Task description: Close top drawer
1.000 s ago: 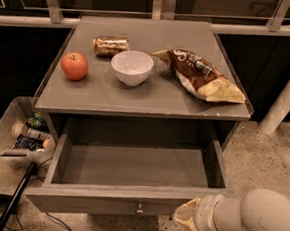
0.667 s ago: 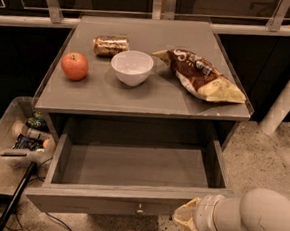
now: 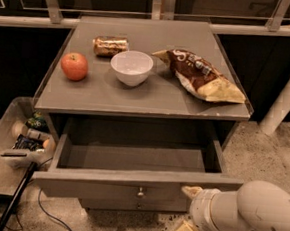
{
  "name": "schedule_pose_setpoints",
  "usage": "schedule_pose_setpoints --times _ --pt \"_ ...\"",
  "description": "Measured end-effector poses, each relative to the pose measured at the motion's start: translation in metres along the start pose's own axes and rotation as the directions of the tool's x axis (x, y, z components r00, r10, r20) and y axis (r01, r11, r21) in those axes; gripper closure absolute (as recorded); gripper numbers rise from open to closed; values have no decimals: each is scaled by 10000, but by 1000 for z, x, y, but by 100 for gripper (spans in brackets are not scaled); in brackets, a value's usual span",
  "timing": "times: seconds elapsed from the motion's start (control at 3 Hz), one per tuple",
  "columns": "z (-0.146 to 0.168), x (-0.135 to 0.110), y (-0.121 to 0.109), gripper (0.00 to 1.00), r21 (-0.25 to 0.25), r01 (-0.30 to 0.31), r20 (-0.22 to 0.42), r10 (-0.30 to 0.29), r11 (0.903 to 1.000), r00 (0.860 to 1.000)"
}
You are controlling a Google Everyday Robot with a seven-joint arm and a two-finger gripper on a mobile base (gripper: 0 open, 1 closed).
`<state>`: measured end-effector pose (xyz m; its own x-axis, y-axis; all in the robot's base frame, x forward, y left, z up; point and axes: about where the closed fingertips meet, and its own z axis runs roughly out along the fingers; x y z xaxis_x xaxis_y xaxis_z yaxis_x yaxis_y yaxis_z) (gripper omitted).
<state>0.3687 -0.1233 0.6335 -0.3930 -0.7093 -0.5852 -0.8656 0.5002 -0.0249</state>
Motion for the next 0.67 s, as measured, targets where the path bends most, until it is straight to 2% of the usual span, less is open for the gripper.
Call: schedule_pose_setpoints --times 0.33,0.67 --pt "16 -19 -18 18 -85 217 245 -215 9997 9995" --pt "39 -38 -44 42 -545 726 436 -703 9959 9966"
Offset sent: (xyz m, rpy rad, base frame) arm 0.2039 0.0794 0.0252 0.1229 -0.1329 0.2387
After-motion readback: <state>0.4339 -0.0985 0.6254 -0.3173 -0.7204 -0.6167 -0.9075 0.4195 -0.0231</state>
